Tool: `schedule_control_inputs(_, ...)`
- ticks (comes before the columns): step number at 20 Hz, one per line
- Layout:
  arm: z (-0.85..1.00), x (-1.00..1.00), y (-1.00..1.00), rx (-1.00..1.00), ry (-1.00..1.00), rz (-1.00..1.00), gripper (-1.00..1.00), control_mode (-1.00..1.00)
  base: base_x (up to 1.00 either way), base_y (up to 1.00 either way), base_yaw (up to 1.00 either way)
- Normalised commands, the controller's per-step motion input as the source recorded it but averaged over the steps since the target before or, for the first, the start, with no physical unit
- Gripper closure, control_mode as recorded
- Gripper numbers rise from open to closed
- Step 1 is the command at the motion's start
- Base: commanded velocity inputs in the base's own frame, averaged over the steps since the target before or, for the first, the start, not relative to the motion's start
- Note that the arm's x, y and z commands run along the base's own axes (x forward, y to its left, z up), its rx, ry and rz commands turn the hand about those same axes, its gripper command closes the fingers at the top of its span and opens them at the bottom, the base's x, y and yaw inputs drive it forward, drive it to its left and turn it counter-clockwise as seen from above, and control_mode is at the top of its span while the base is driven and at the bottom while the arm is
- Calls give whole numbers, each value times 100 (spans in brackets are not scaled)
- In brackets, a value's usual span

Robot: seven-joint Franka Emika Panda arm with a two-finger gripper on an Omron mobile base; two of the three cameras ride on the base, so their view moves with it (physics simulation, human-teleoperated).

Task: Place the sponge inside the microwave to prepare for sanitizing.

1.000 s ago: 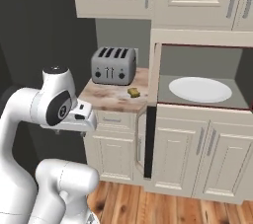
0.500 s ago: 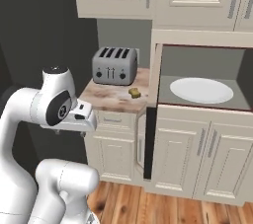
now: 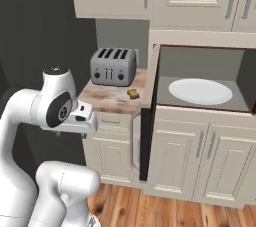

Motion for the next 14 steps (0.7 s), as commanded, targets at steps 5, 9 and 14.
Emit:
schedule_control_inputs(5, 0, 0, 0, 0, 0, 0, -100, 100, 0, -5, 0)
schedule_control_inputs(9, 0, 0, 0, 0, 0, 0, -100, 100, 37, 0, 0)
schedule_control_inputs(14, 0, 0, 0, 0, 0, 0, -100, 100, 68, 0, 0)
